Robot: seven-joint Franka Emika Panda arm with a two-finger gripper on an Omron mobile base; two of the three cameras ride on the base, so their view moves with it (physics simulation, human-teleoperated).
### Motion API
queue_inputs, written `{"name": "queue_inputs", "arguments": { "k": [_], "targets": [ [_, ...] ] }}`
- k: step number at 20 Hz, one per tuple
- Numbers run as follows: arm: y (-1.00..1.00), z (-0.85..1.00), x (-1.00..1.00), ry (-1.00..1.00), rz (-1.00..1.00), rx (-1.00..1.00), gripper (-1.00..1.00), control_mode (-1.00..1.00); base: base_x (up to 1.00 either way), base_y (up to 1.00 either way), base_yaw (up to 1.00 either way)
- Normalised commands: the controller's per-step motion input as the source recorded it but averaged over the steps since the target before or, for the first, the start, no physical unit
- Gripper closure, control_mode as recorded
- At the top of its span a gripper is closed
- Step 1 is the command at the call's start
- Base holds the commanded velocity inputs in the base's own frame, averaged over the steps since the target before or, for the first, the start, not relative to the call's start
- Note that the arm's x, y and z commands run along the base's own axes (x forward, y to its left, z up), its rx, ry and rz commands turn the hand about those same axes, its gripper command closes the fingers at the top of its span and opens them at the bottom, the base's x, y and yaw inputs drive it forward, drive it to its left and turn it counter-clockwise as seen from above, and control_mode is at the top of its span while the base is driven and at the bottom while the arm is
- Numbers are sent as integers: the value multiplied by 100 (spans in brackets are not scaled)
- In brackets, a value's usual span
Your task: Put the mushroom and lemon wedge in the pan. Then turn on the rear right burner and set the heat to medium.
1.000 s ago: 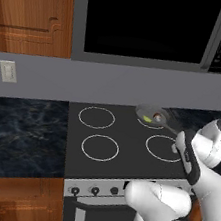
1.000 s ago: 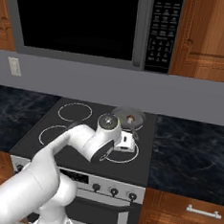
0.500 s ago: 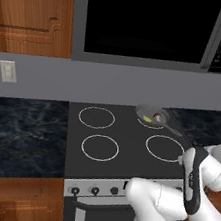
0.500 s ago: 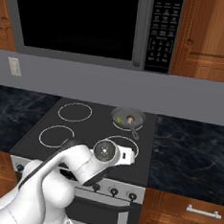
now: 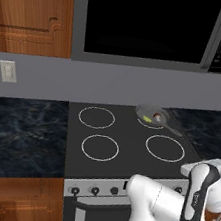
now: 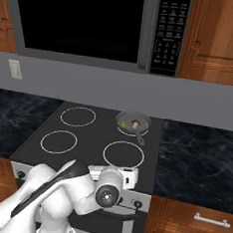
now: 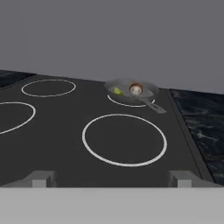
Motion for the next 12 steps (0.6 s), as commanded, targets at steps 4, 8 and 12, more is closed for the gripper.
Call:
{"name": "queue_inputs", "arguments": {
  "k": [4, 8, 12],
  "targets": [
    [0, 0, -23, -23, 4, 8, -100, -100, 0, 0, 0],
    [-5, -8, -27, -21, 3, 7, -100, -100, 0, 0, 0],
    [-6, -1, -26, -12, 1, 5, -100, -100, 0, 0, 0]
  ]
}}
